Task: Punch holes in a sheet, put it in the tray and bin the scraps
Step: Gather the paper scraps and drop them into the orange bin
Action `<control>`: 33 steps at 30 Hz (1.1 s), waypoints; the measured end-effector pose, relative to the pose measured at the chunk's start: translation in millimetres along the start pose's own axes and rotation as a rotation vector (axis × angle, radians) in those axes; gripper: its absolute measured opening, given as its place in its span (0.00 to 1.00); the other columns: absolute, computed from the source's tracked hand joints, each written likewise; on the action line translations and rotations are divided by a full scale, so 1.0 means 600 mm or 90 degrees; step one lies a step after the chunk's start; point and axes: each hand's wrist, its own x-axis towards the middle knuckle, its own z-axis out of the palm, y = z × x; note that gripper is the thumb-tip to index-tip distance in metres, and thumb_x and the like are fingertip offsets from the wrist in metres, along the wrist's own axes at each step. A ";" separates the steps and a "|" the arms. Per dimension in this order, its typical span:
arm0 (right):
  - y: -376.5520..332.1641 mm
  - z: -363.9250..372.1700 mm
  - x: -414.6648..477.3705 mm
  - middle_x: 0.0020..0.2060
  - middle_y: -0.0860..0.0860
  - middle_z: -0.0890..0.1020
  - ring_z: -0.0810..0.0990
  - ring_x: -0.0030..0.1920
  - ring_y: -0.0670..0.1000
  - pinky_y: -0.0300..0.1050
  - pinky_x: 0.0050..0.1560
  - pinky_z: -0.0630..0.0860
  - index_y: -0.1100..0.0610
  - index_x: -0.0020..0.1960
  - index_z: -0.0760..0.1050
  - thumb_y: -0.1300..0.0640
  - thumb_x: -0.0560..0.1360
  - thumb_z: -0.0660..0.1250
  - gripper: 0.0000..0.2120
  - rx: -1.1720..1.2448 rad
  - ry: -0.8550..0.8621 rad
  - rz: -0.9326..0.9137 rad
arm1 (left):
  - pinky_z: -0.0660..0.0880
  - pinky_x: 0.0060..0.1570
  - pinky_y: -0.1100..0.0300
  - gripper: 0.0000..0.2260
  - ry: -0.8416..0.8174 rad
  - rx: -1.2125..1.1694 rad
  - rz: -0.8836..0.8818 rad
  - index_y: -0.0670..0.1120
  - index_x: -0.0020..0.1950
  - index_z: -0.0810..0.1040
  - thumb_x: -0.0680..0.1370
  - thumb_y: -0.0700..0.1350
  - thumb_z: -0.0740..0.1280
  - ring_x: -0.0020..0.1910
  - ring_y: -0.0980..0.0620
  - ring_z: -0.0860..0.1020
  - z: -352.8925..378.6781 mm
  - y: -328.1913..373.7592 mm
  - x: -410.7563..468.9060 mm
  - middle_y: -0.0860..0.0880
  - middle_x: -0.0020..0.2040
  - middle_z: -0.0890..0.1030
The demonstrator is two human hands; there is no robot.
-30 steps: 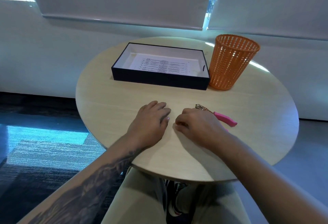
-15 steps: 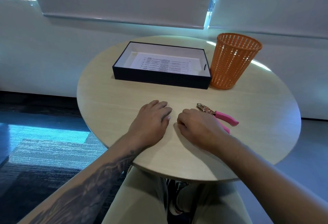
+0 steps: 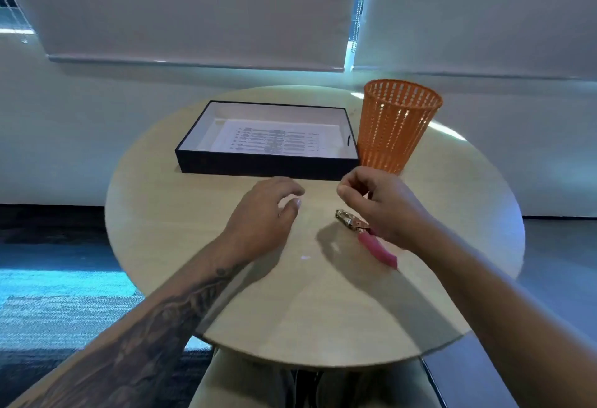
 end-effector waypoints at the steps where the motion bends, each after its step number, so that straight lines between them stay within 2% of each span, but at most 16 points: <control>1: -0.002 -0.019 0.012 0.36 0.44 0.79 0.75 0.35 0.35 0.29 0.37 0.71 0.52 0.46 0.80 0.56 0.81 0.68 0.05 0.003 0.024 -0.009 | 0.68 0.60 0.60 0.10 0.002 -0.011 0.019 0.50 0.60 0.80 0.81 0.45 0.64 0.61 0.55 0.74 -0.004 0.015 0.027 0.56 0.60 0.80; 4: -0.005 -0.076 0.060 0.35 0.44 0.78 0.74 0.32 0.36 0.29 0.36 0.70 0.52 0.45 0.78 0.56 0.81 0.67 0.06 0.006 0.080 -0.029 | 0.70 0.63 0.56 0.10 0.015 -0.014 0.071 0.50 0.61 0.80 0.81 0.47 0.64 0.63 0.54 0.74 -0.019 0.063 0.107 0.55 0.61 0.80; 5: -0.003 -0.095 0.079 0.34 0.44 0.77 0.74 0.33 0.38 0.32 0.37 0.72 0.50 0.44 0.78 0.55 0.81 0.67 0.07 0.005 0.099 -0.036 | 0.69 0.63 0.57 0.11 0.016 -0.006 0.082 0.50 0.62 0.79 0.81 0.47 0.64 0.64 0.54 0.73 -0.021 0.079 0.132 0.55 0.62 0.79; 7: 0.004 -0.134 0.120 0.33 0.44 0.76 0.74 0.34 0.44 0.46 0.41 0.74 0.47 0.40 0.76 0.52 0.79 0.68 0.09 -0.005 0.150 -0.044 | 0.67 0.61 0.59 0.11 0.020 0.010 0.107 0.51 0.62 0.79 0.81 0.48 0.64 0.64 0.54 0.73 -0.021 0.111 0.185 0.54 0.64 0.79; 8: 0.009 -0.150 0.138 0.32 0.44 0.76 0.73 0.34 0.46 0.49 0.41 0.73 0.47 0.38 0.75 0.53 0.79 0.68 0.10 -0.024 0.169 -0.040 | 0.68 0.62 0.58 0.11 0.020 0.017 0.116 0.51 0.62 0.79 0.81 0.48 0.64 0.64 0.53 0.73 -0.020 0.126 0.207 0.53 0.64 0.79; 12: 0.036 -0.200 0.194 0.35 0.47 0.79 0.75 0.35 0.46 0.42 0.37 0.70 0.53 0.45 0.78 0.54 0.81 0.67 0.06 -0.086 0.184 0.019 | 0.72 0.62 0.50 0.12 -0.016 0.072 0.124 0.51 0.63 0.78 0.81 0.49 0.64 0.64 0.50 0.73 -0.007 0.171 0.280 0.51 0.65 0.78; 16: 0.066 -0.214 0.221 0.35 0.47 0.78 0.75 0.36 0.45 0.41 0.34 0.67 0.55 0.46 0.78 0.53 0.82 0.66 0.08 -0.142 0.149 0.067 | 0.75 0.60 0.47 0.14 -0.068 0.140 0.118 0.50 0.64 0.79 0.79 0.46 0.63 0.62 0.46 0.76 0.009 0.186 0.312 0.49 0.63 0.79; 20: 0.076 -0.218 0.233 0.37 0.48 0.79 0.76 0.37 0.46 0.41 0.34 0.68 0.54 0.47 0.78 0.52 0.82 0.65 0.08 -0.141 0.124 0.090 | 0.76 0.58 0.47 0.15 -0.076 0.161 0.104 0.50 0.63 0.80 0.78 0.45 0.62 0.61 0.44 0.77 0.018 0.186 0.318 0.48 0.62 0.81; 25: 0.081 -0.217 0.240 0.45 0.50 0.81 0.78 0.44 0.47 0.40 0.37 0.70 0.54 0.53 0.77 0.53 0.83 0.65 0.05 -0.145 0.079 0.112 | 0.75 0.58 0.49 0.15 -0.072 0.149 0.103 0.49 0.64 0.79 0.79 0.46 0.61 0.61 0.45 0.77 0.024 0.186 0.315 0.48 0.62 0.81; 29: 0.081 -0.219 0.242 0.44 0.49 0.80 0.77 0.42 0.44 0.39 0.37 0.70 0.54 0.53 0.77 0.54 0.82 0.66 0.03 -0.140 0.075 0.123 | 0.73 0.57 0.51 0.16 -0.078 0.142 0.099 0.50 0.68 0.76 0.80 0.48 0.61 0.64 0.46 0.76 0.028 0.186 0.314 0.48 0.66 0.79; 33: 0.079 -0.218 0.247 0.42 0.49 0.80 0.77 0.41 0.45 0.39 0.36 0.70 0.55 0.50 0.77 0.56 0.81 0.67 0.03 -0.153 0.070 0.129 | 0.72 0.59 0.51 0.17 -0.086 0.142 0.093 0.49 0.69 0.75 0.81 0.49 0.61 0.65 0.46 0.75 0.029 0.186 0.315 0.48 0.67 0.78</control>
